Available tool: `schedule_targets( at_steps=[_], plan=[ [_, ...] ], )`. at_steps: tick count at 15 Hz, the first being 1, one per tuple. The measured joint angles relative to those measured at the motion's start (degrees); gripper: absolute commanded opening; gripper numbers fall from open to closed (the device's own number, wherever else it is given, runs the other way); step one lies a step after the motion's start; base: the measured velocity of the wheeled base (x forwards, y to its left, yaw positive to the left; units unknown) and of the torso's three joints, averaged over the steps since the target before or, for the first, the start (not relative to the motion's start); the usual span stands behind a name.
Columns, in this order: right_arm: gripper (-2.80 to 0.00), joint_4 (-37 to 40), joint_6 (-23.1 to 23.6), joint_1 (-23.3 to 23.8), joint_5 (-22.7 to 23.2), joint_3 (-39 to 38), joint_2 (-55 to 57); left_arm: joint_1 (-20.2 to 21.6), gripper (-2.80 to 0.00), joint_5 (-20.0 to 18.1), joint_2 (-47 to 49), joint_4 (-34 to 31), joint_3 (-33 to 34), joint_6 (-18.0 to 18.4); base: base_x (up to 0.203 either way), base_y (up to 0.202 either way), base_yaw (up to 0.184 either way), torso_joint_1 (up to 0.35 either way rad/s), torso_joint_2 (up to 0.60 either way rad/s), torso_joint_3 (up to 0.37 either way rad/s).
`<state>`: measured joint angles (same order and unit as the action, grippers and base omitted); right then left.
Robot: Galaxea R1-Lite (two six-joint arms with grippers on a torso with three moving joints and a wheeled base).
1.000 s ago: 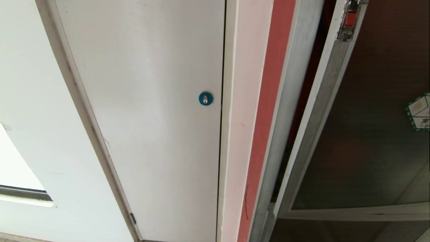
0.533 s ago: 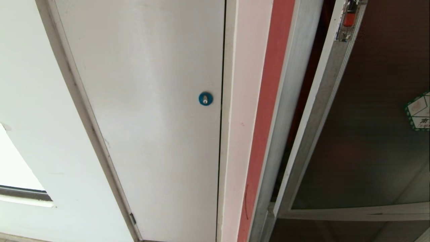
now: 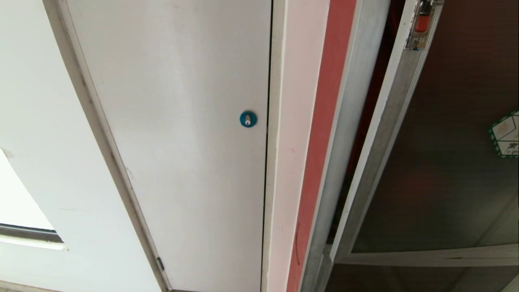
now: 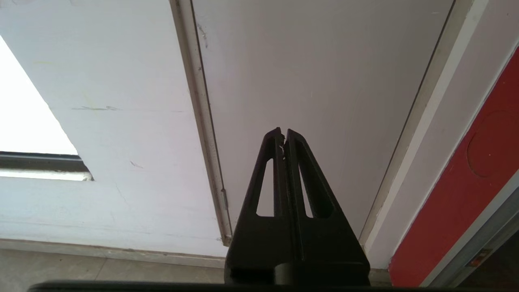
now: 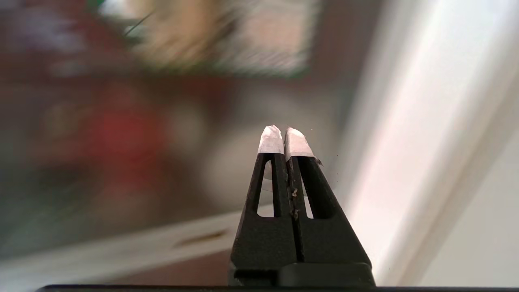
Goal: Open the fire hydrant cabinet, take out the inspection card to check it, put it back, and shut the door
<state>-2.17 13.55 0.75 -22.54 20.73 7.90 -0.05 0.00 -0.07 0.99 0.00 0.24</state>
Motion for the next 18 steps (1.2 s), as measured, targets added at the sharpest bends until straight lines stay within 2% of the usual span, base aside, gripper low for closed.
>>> schedule_targets(
  at_steps=[3, 5, 6, 10, 13, 18],
  plan=[
    [-2.80, 0.0, -6.4, -0.2, 12.1, -8.2, -5.4, 0.0, -2.80, 0.0, 0.0, 0.0, 0.0, 0.0, 0.000, 0.000, 0.000, 0.000, 0.00, 0.000],
    [-2.80, 0.0, -10.7, -0.2, 18.5, -12.6, -6.9, 0.0, -2.80, 0.0, 0.0, 0.0, 0.0, 0.0, 0.000, 0.000, 0.000, 0.000, 0.00, 0.000],
    [-2.80, -0.1, -11.4, -0.2, 20.8, -14.5, -7.3, 0.0, -2.80, 0.0, 0.0, 0.0, 0.0, 0.0, 0.000, 0.000, 0.000, 0.000, 0.00, 0.000],
    [-2.80, 0.1, -10.4, -0.2, 22.4, -20.0, -7.9, 0.0, -2.80, 0.0, 0.0, 0.0, 0.0, 0.0, 0.000, 0.000, 0.000, 0.000, 0.00, 0.000],
    [-2.80, 2.8, -9.9, -0.2, 23.3, -20.4, -8.0, 0.0, -2.80, 0.0, 0.0, 0.0, 0.0, 0.0, 0.000, 0.000, 0.000, 0.000, 0.00, 0.000],
    [-2.80, 2.9, -10.4, -0.2, 23.7, -20.5, -8.0, 0.0, -2.80, 0.0, 0.0, 0.0, 0.0, 0.0, 0.000, 0.000, 0.000, 0.000, 0.00, 0.000]
  ],
)
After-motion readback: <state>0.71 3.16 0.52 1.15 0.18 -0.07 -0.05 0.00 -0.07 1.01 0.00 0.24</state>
